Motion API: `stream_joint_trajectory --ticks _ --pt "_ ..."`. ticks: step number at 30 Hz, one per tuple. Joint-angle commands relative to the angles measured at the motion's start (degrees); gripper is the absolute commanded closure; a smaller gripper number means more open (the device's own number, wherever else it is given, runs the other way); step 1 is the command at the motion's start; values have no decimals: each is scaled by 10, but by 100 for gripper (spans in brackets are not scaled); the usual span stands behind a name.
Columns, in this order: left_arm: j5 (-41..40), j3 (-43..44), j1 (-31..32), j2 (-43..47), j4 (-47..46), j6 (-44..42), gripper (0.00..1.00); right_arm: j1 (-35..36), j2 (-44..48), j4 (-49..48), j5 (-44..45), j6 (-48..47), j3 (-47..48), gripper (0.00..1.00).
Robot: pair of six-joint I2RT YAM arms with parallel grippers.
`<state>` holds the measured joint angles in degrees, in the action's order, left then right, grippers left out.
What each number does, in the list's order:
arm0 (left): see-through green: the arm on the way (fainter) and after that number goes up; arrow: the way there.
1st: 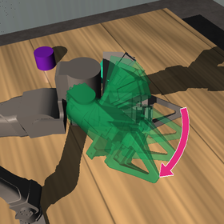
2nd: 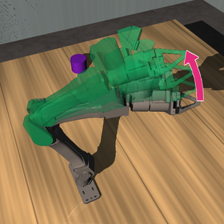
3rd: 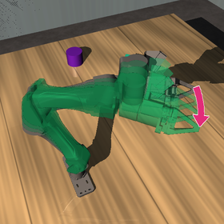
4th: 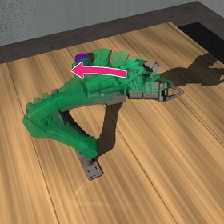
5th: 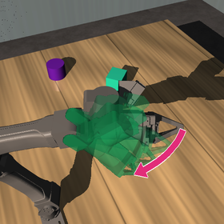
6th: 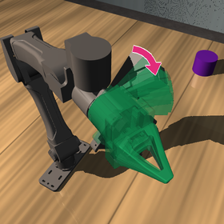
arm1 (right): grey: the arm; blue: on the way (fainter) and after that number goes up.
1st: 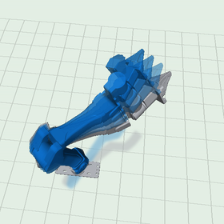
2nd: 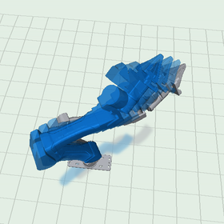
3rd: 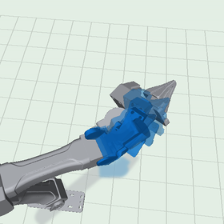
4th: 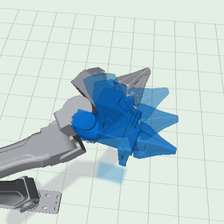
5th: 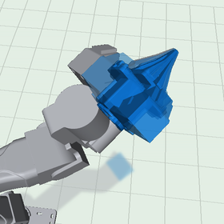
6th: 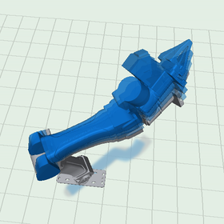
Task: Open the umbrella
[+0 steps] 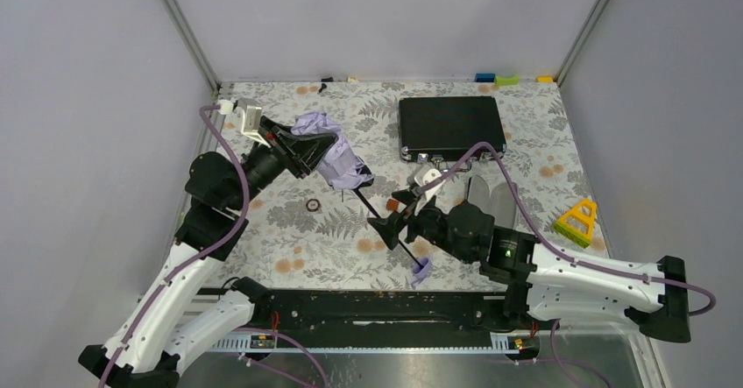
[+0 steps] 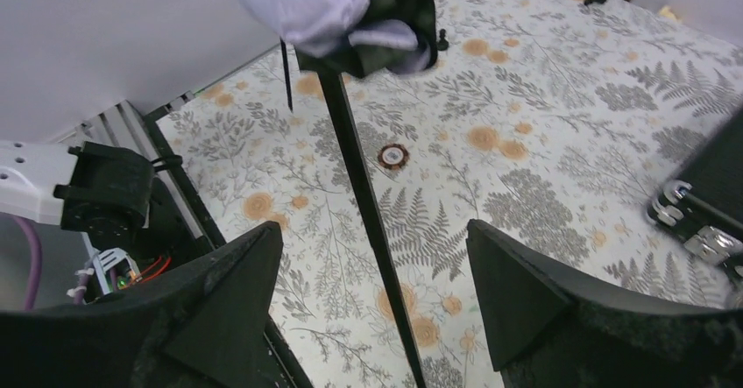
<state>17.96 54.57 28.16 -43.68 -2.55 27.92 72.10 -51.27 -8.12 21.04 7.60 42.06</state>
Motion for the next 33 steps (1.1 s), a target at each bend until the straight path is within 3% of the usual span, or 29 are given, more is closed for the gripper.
stream_joint_trajectory --ticks 1,14,15,20,21,22,25,27,33 --pt "76 -7 -2 -4 -67 1 100 -31 -44 -31 -121 -30 58 18" --pt "107 -14 -4 -6 -88 12 100 -44 -121 -39 -167 -41 94 46" --pt "110 -15 -4 -6 -90 13 100 -44 -123 -39 -168 -41 95 51" --pt "120 -16 -3 -13 -96 11 100 -44 -131 -66 -169 -29 92 99" --pt "120 -15 -3 -15 -94 9 100 -44 -132 -80 -164 -25 88 100" --pt "121 -15 -3 -16 -93 6 90 -44 -134 -98 -157 -21 84 100" --pt "123 -11 -4 -22 -85 3 29 -44 -135 -155 -127 -5 71 100" --pt "126 -8 -3 -23 -82 3 4 -44 -133 -194 -101 -1 63 100" --pt "115 -18 -3 -8 -75 -5 1 -44 -126 -280 0 -43 67 100"
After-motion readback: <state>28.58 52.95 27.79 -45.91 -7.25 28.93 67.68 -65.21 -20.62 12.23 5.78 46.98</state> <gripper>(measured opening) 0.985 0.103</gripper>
